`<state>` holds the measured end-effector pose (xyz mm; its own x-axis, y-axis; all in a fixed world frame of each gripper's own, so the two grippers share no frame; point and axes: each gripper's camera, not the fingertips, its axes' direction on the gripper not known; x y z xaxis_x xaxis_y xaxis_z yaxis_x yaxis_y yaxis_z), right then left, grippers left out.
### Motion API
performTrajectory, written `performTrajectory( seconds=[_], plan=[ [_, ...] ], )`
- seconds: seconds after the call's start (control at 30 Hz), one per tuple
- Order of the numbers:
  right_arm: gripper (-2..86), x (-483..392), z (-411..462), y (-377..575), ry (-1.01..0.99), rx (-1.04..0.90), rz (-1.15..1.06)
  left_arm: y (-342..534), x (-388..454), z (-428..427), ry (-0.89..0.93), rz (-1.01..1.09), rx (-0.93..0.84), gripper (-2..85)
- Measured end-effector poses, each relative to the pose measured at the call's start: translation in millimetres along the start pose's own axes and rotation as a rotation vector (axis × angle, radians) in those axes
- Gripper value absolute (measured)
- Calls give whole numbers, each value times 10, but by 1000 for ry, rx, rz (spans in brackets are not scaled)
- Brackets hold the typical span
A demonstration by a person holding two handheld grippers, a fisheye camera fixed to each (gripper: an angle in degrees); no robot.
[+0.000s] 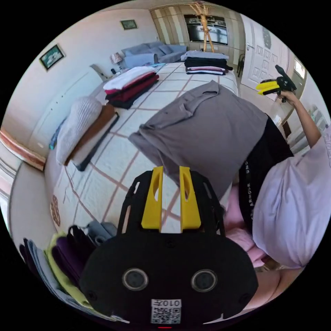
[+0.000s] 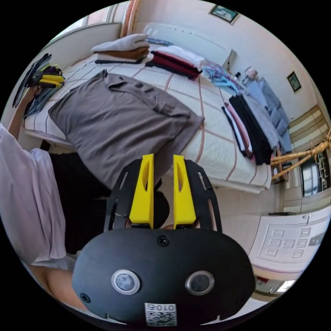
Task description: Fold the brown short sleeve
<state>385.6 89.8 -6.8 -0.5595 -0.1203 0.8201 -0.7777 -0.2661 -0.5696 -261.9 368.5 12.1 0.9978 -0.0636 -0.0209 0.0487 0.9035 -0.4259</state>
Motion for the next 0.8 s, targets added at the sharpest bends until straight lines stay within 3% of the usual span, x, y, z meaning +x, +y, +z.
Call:
performTrajectory(
  seconds=[0.07, 0.3, 0.8],
  plan=[
    [89, -43, 48, -327, 24, 105, -55, -373, 86, 198, -60, 104, 3, 85],
    [99, -112, 494, -1000, -4, 139, -208, -1252, 319, 927, -31, 391, 23, 96],
    [49, -145, 1139, -1365, -47, 70, -305, -1650, 50, 1230, 12, 398, 4, 8]
  ],
)
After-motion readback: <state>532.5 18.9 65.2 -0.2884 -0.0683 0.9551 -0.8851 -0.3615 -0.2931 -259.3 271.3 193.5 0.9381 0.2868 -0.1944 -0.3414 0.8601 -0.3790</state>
